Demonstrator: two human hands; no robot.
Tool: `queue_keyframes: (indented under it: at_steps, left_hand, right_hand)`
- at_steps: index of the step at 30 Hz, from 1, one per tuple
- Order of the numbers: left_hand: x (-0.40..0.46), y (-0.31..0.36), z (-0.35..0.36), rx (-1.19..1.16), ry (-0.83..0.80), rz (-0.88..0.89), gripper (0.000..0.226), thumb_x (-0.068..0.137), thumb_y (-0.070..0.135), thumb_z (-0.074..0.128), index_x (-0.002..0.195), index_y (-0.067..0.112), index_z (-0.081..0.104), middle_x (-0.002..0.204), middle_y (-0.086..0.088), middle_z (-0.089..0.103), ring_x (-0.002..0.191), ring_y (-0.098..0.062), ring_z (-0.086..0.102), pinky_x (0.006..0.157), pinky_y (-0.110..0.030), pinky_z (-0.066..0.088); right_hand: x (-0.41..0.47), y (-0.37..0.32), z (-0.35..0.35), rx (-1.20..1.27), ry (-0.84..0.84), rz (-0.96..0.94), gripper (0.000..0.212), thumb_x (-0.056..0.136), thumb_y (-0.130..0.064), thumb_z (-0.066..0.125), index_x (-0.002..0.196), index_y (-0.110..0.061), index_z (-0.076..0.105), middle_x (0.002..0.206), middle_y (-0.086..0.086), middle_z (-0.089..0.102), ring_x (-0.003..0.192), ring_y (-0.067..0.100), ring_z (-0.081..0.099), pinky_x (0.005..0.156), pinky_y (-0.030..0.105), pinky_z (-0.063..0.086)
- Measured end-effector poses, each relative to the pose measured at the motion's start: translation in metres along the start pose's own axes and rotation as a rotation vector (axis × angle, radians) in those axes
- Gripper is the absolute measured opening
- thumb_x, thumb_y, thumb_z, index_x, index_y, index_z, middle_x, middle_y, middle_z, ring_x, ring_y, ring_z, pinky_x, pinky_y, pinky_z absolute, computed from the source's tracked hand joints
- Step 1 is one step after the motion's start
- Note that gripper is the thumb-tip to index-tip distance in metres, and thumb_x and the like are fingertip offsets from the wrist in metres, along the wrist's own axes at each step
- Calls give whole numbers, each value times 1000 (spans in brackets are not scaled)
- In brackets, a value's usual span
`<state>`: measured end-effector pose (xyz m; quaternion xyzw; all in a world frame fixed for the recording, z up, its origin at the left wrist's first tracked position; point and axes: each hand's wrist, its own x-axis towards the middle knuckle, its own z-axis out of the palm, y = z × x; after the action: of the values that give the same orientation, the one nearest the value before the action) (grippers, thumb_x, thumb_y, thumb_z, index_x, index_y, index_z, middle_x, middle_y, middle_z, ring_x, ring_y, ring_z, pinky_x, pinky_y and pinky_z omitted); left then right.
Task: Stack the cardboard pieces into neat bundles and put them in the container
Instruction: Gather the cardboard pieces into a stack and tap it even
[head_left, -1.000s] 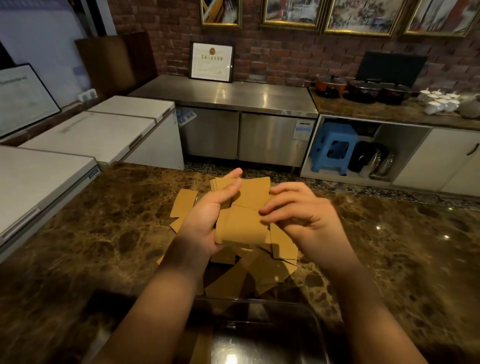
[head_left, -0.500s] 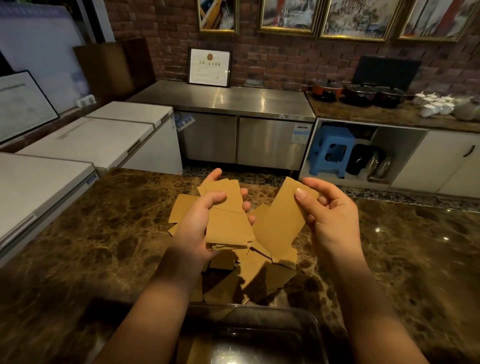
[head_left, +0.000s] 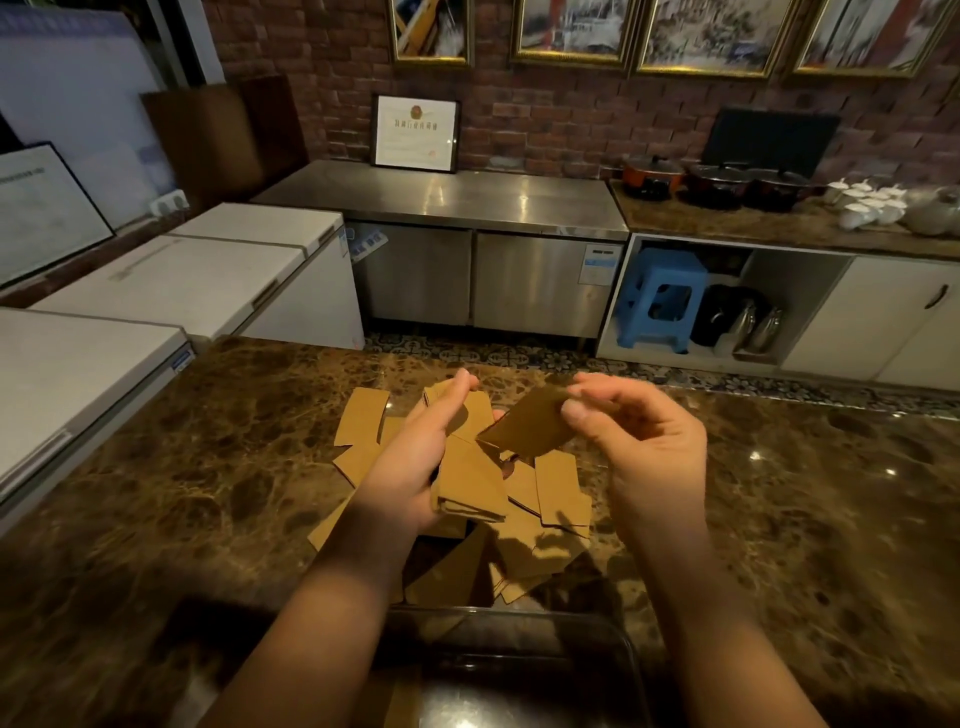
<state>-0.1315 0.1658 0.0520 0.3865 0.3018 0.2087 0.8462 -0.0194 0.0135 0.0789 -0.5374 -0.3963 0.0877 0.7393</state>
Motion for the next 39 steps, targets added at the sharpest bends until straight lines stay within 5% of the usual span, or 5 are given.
queue_keyframes:
  at_steps: [12,15,21,29,39]
  left_hand:
    - [2,12,9,-137,-83,55,54,77,64,63,120,31,67,111,-16,76,99,-37,73,71,-50,61]
    - [-1,11,14,-262,-213,65,57,81,57,62,128,25,57,115,-21,73,98,-39,72,78,-53,60]
    - [-4,11,12,-301,-346,125,44,89,49,60,125,25,60,108,-18,72,92,-34,70,78,-46,59]
    - [-1,11,13,-268,-261,159,46,86,56,59,118,23,60,99,-16,74,82,-30,72,73,-48,61]
    - [-2,2,9,-287,-269,100,31,95,42,61,122,27,61,99,-16,72,81,-30,71,67,-44,60]
  right_hand:
    - [-19,12,11,-155,-347,-107,24,71,-6,82,88,-21,76,99,-23,75,122,13,62,111,45,42]
    - [-21,16,13,-200,-388,-76,30,72,1,83,89,-23,76,101,-26,74,128,10,59,120,58,24]
    - [-22,15,13,-303,-416,-88,20,78,-11,81,86,-29,76,108,-26,74,136,0,47,122,56,-6]
    - [-24,12,13,-417,-424,-135,20,78,-45,74,95,-34,77,120,-23,70,141,14,37,113,60,29]
    - [-27,22,8,-532,-426,-179,19,80,-44,74,97,-36,77,130,-24,61,141,17,35,114,42,29]
